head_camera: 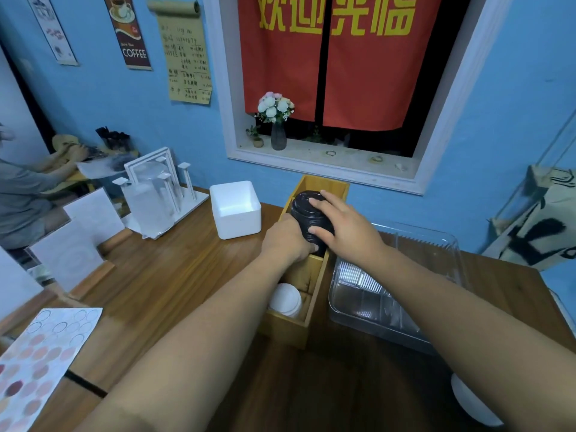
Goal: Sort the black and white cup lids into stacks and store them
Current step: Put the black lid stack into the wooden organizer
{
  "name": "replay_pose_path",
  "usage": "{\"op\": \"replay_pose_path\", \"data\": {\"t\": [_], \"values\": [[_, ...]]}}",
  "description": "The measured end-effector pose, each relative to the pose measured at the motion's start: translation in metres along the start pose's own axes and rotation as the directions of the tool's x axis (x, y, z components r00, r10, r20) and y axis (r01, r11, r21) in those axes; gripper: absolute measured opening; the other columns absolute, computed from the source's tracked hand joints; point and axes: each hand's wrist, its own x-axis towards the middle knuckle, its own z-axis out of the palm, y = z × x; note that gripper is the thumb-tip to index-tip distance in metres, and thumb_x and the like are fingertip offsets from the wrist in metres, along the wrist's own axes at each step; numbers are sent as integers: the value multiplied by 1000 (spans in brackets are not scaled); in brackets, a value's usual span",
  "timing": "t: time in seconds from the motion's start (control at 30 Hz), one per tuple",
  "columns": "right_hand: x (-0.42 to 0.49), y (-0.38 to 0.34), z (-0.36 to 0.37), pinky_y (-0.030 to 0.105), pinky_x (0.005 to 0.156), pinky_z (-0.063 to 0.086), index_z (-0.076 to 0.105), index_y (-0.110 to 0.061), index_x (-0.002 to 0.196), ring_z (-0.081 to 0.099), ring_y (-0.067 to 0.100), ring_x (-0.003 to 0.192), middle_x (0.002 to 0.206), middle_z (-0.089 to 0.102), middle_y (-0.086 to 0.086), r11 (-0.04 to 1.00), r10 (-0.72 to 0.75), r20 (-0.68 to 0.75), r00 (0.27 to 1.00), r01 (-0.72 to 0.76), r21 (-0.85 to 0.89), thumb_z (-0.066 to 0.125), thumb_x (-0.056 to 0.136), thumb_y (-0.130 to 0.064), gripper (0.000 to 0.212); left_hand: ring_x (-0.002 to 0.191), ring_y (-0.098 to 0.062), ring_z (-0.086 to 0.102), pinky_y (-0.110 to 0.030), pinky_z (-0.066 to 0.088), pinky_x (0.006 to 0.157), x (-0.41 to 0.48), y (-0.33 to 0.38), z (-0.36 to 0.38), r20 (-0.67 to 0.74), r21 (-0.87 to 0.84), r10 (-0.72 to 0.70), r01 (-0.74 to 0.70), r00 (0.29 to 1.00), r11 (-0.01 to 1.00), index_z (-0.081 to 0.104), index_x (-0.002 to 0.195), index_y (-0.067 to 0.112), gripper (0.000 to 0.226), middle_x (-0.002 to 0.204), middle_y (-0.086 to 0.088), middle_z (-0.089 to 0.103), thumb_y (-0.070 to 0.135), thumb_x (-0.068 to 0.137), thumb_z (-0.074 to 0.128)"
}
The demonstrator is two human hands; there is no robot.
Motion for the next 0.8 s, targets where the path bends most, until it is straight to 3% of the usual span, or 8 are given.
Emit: {"op": "replay_pose_path", "data": {"t": [0.17,0.3,0.4,0.47,0.57,0.67,0.73,0.8], "values": [[-4,-7,-4,52,116,34,26,-30,156,28,31,147,166,19,0,998,36,0,999,-36,46,59,97,-48,70,115,-30,61,-35,48,87,-19,3,-17,38,-36,19,-17,999,999,41,136,8,79,128,-10,63,40,78,85],[-23,-14,-21,47,121,28,17,-33,159,23,24,151,168,13,-6,987,73,-56,996,-64,151,60,97,-45,77,121,-25,59,-32,47,86,-69,-11,-36,7,-49,80,-80,997,996,38,141,18,80,137,-2,59,38,80,85],[-71,-24,-33,35,119,20,26,-35,156,22,14,151,166,20,-11,964,164,-118,979,-134,232,58,100,-40,65,121,-17,59,-34,52,98,-120,-18,-33,53,-33,153,-151,987,988,38,145,30,77,137,10,55,40,83,82],[-119,-30,-34,32,117,21,38,-34,150,26,8,148,162,30,-13,952,213,-143,966,-173,251,57,100,-37,53,114,-9,58,-28,52,97,-150,-13,-20,95,-32,232,-230,968,973,44,139,34,64,127,16,53,41,85,79],[-198,-29,-25,31,115,35,55,-31,138,39,2,138,149,48,-13,944,267,-200,943,-213,253,59,98,-36,40,114,-2,53,-18,43,96,-179,-1,21,111,-25,409,-409,906,912,50,134,34,56,124,19,54,41,86,78],[-264,-25,-18,32,105,50,62,-29,127,51,2,126,135,59,-13,931,348,-253,903,-299,211,65,95,-28,32,109,8,47,-15,41,100,-195,15,74,225,-81,527,-524,819,848,52,128,39,44,123,23,56,43,90,73],[-297,-18,-21,33,103,51,68,-25,120,53,5,124,131,61,-9,937,349,-333,876,-323,133,70,91,-21,29,117,9,45,-17,35,108,-200,23,113,298,-103,558,-555,775,826,49,131,42,44,129,25,55,45,92,69],[-322,-5,-29,39,107,48,69,-21,117,52,10,127,132,61,-4,939,323,-413,851,-343,27,74,87,-19,30,132,0,44,-22,26,113,-205,36,146,323,-128,563,-554,761,823,45,140,40,54,140,21,51,45,92,70]]}}
